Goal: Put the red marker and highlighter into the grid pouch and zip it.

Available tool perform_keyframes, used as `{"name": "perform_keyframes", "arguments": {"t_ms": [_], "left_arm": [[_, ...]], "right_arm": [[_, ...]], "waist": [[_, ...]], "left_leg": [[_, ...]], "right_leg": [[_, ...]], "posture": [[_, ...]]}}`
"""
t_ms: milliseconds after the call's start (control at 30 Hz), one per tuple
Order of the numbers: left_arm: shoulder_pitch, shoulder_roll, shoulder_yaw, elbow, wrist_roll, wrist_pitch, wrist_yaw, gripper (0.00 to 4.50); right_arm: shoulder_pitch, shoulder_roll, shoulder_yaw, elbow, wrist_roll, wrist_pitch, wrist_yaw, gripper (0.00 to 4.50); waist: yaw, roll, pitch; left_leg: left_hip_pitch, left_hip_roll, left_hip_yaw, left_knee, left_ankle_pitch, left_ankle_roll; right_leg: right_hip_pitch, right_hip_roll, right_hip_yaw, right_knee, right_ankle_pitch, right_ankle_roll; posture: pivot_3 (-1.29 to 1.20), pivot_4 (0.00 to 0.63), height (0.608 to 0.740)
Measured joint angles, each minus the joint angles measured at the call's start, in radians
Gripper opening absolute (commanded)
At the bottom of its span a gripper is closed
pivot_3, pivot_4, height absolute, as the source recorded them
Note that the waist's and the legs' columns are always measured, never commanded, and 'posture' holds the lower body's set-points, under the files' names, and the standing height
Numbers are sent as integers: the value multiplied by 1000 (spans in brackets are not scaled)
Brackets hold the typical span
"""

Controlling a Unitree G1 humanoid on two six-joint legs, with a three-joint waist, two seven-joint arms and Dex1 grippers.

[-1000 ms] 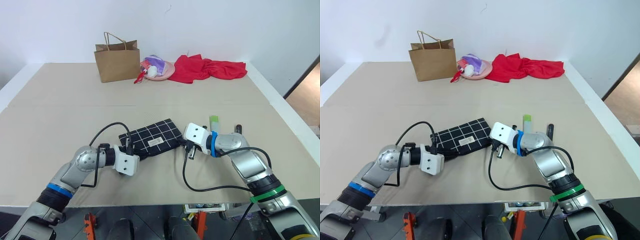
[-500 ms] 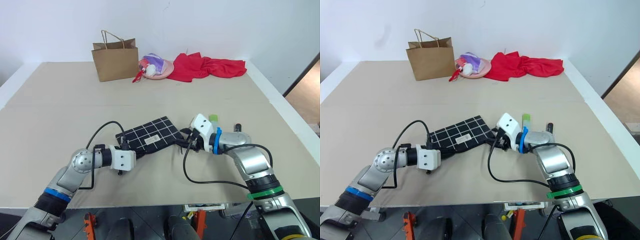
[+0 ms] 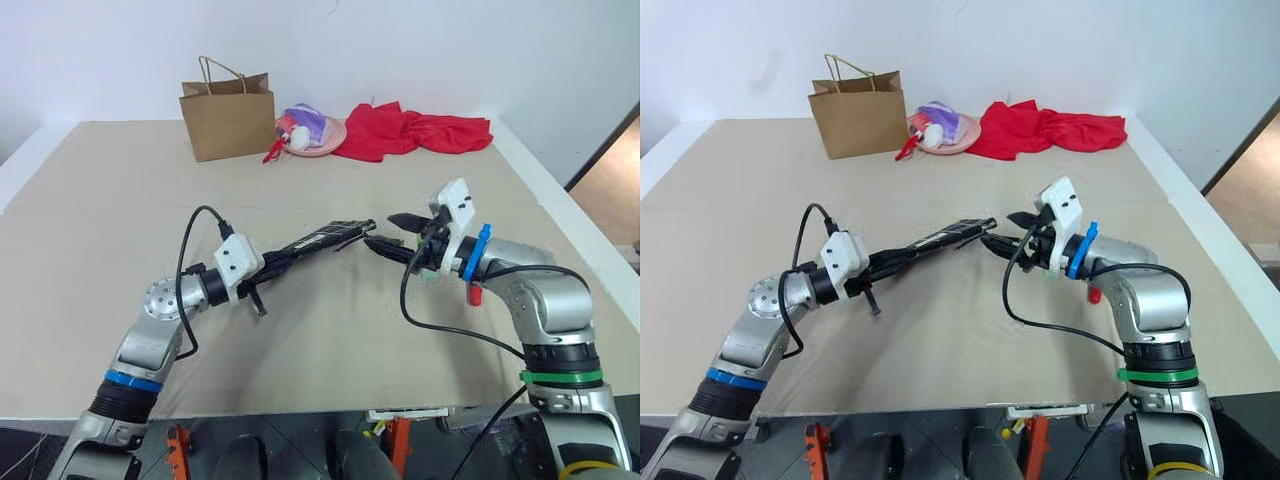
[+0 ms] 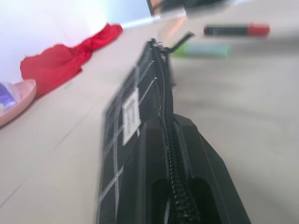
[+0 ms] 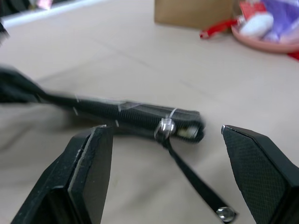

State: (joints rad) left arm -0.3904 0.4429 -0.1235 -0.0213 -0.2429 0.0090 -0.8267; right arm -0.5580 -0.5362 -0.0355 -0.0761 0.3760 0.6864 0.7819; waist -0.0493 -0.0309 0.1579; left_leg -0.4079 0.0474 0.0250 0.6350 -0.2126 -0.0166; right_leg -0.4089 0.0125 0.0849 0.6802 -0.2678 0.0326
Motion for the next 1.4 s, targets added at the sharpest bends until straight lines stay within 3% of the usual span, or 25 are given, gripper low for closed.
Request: {"name": "perform_keyframes", "arguments": {"t_ms": [233, 900, 1400], "left_arm": [[-1, -1, 2, -2, 3, 10, -6, 0], [-12, -30, 1, 50, 48, -12, -6, 0], [-28, -67, 21, 48, 6, 39, 21, 0]], "right_arm": [[-8, 18, 47, 31, -65, -24, -65, 4016], [-7, 17, 74, 31, -67, -31, -60, 4016], [-8, 31, 77, 66, -89, -42, -68, 4016]], "waist": [[2, 0, 0], [2, -1, 1], [2, -1, 1]], "left_leg": [[0, -1, 0, 0, 0, 0], [0, 0, 0, 0, 0, 0], [0, 0, 0, 0, 0, 0]], "right_leg": [[0, -1, 0, 0, 0, 0], [0, -1, -1, 0, 0, 0], [0, 0, -1, 0, 0, 0]], "posture": [[0, 150, 740], [0, 150, 740], [0, 150, 740]]}}
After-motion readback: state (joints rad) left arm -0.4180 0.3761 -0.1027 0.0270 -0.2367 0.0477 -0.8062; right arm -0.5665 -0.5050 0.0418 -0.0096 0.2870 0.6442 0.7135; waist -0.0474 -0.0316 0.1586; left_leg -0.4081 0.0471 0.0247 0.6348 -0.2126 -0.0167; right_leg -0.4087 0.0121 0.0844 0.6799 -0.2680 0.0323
